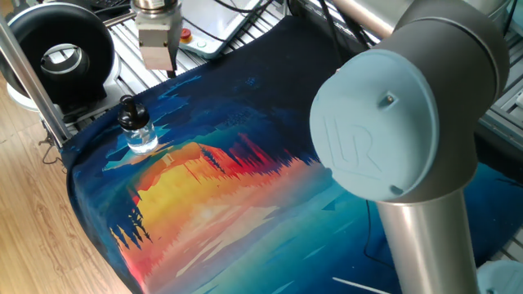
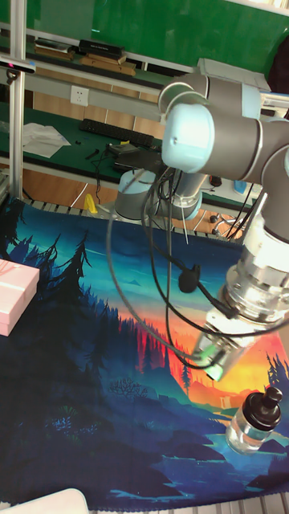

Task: Unscrew the lid from the jar

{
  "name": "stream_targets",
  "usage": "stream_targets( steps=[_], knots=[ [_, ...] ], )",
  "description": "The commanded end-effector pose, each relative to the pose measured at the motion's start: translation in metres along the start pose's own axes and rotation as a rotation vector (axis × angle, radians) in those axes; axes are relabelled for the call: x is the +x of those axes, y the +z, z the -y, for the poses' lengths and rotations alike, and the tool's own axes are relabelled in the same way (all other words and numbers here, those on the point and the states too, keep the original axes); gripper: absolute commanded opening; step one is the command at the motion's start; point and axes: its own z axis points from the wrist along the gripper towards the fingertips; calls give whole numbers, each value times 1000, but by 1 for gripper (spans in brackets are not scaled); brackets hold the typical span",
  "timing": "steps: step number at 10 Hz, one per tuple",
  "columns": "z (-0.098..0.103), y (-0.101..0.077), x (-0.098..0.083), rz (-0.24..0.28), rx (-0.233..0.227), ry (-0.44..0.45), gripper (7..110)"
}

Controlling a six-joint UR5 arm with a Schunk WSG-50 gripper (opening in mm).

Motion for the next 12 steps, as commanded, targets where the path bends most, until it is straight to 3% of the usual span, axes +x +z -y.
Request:
stream_targets(
  steps=[1,2,4,5,6,7,9,12],
  knots=[
    [-3,-4,-1,38,-38,199,22],
    [-5,-4,-4,47,-47,263,22],
    [-3,-4,6,8,-36,369,22],
    [-7,-4,10,-13,-50,409,22],
    [-4,-4,14,-25,-32,419,22],
    [-1,-5,7,-4,-24,416,22],
    [-3,-17,-16,-20,8,406,22],
    [-40,-24,-78,-10,3,392,22]
  ],
)
